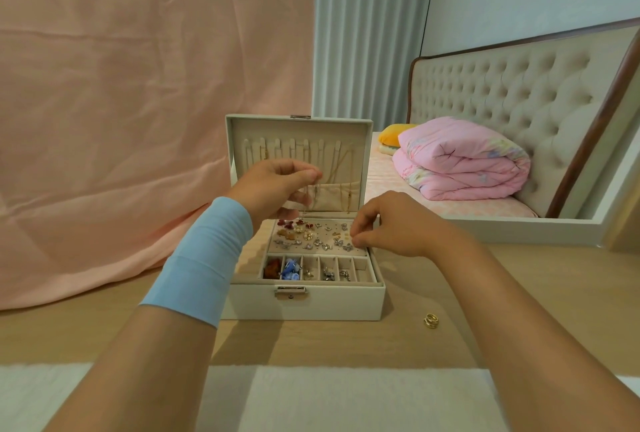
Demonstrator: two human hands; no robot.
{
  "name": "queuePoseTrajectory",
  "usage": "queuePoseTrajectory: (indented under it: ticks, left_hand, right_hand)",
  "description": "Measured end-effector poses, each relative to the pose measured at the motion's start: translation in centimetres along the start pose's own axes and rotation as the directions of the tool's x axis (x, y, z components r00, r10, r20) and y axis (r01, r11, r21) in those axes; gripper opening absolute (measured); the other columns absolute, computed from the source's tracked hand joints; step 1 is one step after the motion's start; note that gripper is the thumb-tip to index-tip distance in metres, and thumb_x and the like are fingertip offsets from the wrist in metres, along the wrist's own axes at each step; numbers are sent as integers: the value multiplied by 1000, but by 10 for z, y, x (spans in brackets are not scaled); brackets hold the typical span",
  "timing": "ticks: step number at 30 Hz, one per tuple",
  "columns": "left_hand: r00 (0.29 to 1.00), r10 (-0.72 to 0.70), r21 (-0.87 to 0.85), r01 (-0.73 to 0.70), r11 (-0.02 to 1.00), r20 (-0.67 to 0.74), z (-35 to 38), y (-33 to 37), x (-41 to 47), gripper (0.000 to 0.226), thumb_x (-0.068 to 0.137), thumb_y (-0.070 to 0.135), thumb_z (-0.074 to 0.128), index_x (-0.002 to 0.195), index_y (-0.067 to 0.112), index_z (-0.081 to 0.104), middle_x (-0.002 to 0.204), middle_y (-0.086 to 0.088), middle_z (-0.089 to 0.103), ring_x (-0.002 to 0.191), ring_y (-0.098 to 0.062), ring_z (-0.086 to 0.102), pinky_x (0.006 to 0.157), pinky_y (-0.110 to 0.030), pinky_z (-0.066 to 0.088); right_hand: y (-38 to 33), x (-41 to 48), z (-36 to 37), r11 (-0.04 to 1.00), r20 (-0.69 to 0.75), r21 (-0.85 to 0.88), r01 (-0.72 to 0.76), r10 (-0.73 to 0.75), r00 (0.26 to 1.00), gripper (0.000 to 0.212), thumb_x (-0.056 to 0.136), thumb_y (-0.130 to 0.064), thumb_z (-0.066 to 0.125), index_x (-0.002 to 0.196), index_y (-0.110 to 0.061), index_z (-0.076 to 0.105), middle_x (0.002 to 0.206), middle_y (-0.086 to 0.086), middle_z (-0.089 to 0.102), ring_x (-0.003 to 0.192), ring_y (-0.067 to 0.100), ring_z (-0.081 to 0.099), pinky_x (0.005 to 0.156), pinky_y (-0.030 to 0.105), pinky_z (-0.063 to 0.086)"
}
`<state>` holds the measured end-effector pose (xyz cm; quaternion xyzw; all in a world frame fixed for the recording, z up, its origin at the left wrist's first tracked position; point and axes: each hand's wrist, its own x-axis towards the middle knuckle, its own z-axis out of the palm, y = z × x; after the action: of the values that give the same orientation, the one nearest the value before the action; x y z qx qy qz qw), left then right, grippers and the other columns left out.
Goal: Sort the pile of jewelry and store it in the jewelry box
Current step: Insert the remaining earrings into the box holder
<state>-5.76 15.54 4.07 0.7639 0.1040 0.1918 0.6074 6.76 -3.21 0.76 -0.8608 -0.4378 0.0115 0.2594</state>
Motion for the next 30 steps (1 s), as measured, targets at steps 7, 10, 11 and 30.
queuePoseTrajectory:
  ticks: [7, 10, 11, 30]
  left_hand:
    - [999, -32, -213, 30, 977, -5, 11, 8, -1, 14, 90, 15, 69, 102, 19, 73, 93, 0, 76, 66, -11, 65, 47, -19, 46]
    - [999, -35, -240, 36, 970, 9, 11, 9, -1, 17, 88, 20, 72, 105, 17, 71, 94, -1, 77, 68, -11, 67, 48, -18, 46]
    - [999, -38, -249, 40, 968, 14, 12, 10, -1, 18, 89, 20, 71, 106, 16, 70, 94, -1, 77, 68, -11, 66, 48, -18, 46]
    - [991, -25, -146, 44, 988, 131, 20, 7, -6, 18, 92, 14, 66, 110, 11, 68, 94, -5, 77, 83, -19, 74, 53, -20, 54]
  right_hand:
    - [-26, 4, -13, 921, -421, 303, 243, -99, 902, 19, 82, -20, 82, 96, -30, 73, 85, -9, 71, 56, -2, 51, 66, 23, 45]
    - [-39, 3, -11, 896, -444, 324, 302, -138, 885, 21, 79, -23, 85, 91, -34, 73, 86, -9, 72, 57, 0, 52, 65, 28, 49]
    - [-40, 4, -10, 895, -457, 322, 308, -138, 879, 19, 78, -24, 85, 89, -34, 74, 85, -8, 72, 58, 1, 53, 65, 29, 50]
    - [-36, 1, -13, 912, -415, 348, 217, -58, 908, 16, 79, -24, 85, 77, -36, 75, 69, -19, 70, 56, 8, 53, 62, 23, 46]
